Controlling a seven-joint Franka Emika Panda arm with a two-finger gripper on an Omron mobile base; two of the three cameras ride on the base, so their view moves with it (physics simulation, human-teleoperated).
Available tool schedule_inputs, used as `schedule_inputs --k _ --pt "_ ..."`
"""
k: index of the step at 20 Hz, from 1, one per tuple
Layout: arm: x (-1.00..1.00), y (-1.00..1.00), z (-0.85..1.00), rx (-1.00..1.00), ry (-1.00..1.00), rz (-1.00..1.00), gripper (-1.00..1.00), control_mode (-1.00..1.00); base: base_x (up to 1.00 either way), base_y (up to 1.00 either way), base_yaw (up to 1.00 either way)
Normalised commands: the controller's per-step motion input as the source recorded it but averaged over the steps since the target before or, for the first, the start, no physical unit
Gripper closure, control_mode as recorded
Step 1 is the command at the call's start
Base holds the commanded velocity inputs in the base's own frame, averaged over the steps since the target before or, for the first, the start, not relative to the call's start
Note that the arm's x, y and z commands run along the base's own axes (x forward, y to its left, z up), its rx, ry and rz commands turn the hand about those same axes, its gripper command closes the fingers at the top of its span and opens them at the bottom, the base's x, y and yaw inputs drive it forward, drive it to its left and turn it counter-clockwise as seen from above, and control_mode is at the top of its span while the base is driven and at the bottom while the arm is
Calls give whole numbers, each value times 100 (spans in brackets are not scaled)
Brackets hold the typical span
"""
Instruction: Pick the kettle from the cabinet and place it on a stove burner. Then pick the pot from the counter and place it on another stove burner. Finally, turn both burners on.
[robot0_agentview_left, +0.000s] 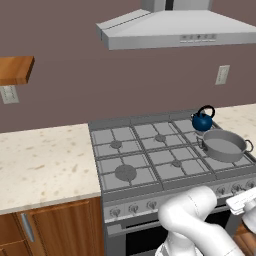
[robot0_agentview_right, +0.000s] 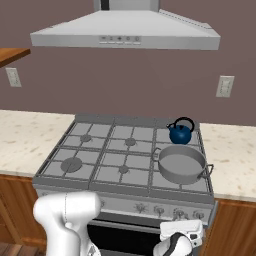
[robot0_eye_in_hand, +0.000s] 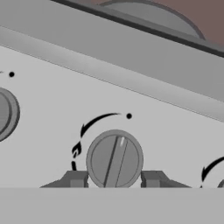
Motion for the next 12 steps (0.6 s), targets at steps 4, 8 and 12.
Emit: schedule_inputs --k 4,8,12 --pt "14 0 0 -21 -15 2 100 -100 0 0 0" --pt "20 -2 0 -23 -16 7 100 -100 0 0 0" --pt "20 0 0 -28 -19 11 100 -100 0 0 0"
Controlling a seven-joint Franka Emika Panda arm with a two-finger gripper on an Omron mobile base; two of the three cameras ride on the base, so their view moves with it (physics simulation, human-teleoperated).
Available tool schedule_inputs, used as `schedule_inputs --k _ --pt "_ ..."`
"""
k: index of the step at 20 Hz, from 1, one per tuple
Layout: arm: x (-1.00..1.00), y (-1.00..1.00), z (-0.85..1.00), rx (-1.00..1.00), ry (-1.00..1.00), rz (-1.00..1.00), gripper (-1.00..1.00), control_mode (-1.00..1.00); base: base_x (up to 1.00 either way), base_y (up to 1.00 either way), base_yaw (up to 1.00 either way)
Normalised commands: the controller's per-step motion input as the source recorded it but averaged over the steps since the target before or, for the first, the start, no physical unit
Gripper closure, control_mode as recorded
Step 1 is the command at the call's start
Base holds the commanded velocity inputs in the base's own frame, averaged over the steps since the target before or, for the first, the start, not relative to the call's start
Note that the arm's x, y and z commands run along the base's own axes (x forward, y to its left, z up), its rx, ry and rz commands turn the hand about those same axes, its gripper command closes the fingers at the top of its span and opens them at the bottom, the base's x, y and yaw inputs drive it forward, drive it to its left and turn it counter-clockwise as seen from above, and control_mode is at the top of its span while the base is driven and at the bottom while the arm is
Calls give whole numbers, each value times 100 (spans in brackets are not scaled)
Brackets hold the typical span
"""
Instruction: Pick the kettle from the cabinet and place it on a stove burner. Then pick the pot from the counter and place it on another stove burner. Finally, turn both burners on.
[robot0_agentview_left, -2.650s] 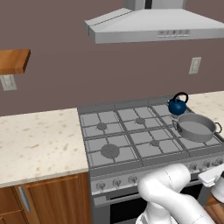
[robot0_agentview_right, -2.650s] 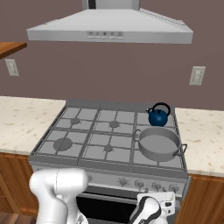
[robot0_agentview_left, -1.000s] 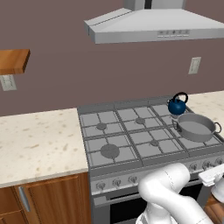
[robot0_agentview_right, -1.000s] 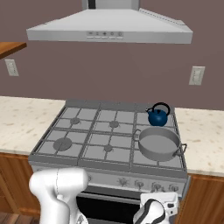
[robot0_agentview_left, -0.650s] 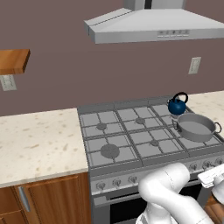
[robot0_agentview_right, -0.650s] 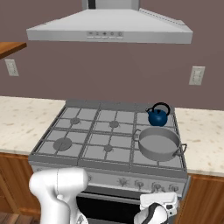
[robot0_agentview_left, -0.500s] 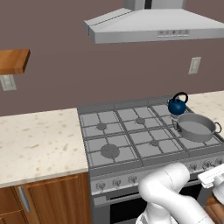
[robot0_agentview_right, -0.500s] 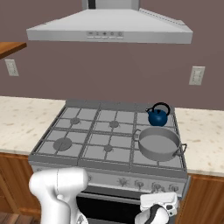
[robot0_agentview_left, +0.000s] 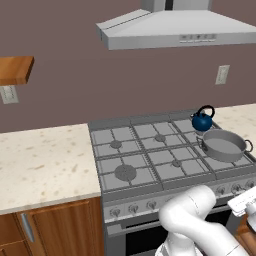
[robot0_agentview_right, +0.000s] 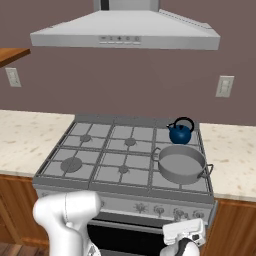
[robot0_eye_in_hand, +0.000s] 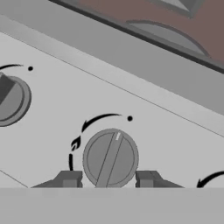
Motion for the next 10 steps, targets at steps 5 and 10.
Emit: schedule_inputs --k 5,10 --pt "17 0 0 -33 -21 11 100 -100 0 0 0" --pt "14 0 2 -37 -24 10 100 -100 0 0 0"
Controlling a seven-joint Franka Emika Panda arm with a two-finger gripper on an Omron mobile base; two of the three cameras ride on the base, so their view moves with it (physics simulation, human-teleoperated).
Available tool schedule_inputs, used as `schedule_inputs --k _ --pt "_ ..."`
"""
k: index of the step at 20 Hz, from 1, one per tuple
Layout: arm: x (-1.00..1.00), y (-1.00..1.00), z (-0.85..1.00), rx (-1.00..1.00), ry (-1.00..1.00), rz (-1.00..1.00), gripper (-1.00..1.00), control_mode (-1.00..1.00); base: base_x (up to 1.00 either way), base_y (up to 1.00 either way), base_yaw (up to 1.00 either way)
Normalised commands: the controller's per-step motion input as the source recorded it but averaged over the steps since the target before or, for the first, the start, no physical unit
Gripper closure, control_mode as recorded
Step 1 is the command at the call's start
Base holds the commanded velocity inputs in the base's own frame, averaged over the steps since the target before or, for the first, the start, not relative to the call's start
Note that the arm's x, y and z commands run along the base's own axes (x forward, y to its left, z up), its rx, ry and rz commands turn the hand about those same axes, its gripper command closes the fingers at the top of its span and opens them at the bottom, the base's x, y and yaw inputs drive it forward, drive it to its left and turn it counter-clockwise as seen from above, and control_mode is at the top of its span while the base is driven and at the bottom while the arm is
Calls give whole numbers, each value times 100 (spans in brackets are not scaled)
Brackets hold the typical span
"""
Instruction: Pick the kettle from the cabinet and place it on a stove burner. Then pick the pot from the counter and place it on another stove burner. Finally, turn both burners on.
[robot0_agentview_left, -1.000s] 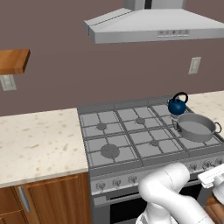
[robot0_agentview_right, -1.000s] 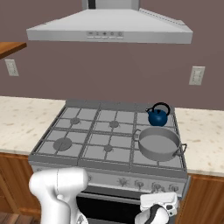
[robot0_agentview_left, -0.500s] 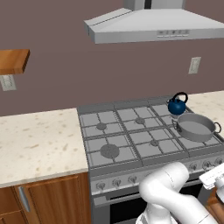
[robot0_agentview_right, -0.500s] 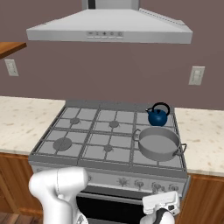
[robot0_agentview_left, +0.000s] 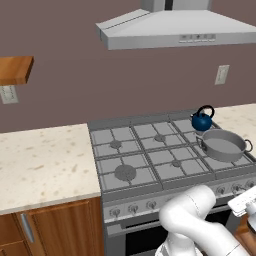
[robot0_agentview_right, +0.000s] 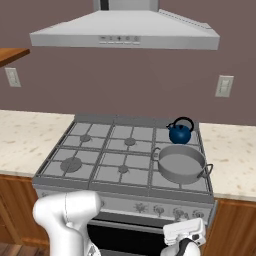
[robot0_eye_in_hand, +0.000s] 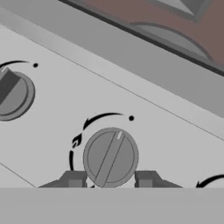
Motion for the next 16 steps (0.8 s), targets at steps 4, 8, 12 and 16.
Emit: schedule_inputs --k 4,8,12,16 --pt "26 0 6 -40 -29 12 100 -100 0 0 0" --pt "28 3 9 -46 -37 17 100 -100 0 0 0" --pt "29 4 7 -52 -41 25 100 -100 0 0 0" --pt "29 0 2 -51 -35 48 100 -100 0 0 0"
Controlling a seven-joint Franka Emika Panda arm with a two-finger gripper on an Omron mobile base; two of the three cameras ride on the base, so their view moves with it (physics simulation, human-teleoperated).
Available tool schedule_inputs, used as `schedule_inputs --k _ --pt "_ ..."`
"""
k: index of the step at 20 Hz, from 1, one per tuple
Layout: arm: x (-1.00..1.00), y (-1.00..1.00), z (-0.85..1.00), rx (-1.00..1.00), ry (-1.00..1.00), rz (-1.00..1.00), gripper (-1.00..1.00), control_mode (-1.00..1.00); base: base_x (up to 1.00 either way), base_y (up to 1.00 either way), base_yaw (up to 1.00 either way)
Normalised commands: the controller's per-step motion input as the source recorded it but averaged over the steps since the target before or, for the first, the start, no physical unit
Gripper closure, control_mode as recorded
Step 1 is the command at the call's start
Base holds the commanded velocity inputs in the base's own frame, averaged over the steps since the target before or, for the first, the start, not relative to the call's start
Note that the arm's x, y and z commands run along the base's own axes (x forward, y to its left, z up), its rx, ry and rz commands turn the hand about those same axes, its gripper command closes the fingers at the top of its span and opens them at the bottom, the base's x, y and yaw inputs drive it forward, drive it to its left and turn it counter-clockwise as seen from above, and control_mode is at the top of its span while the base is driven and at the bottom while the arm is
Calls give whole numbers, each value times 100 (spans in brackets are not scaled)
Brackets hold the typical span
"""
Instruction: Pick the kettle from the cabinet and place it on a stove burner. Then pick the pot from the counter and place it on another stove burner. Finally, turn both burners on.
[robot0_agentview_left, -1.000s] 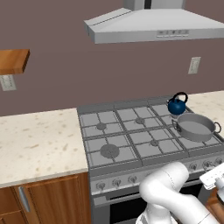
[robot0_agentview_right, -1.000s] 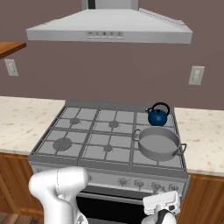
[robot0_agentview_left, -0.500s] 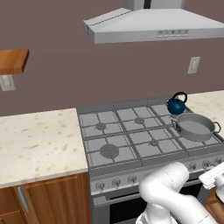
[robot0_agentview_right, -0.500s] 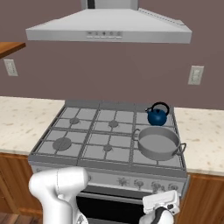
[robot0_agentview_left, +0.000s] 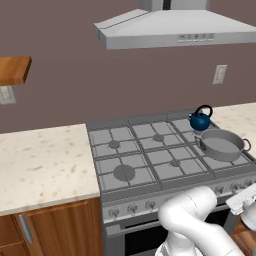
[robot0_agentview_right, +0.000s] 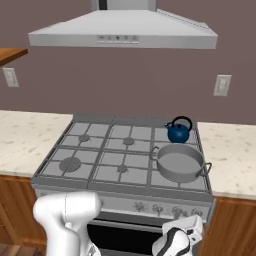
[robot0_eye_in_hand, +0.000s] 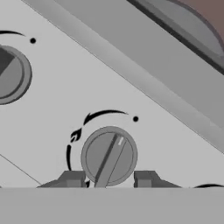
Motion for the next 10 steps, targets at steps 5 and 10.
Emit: schedule_inputs --k 5,10 --pt "5 0 0 -51 -31 62 100 -100 0 0 0" --pt "2 -7 0 -48 -36 66 100 -100 0 0 0"
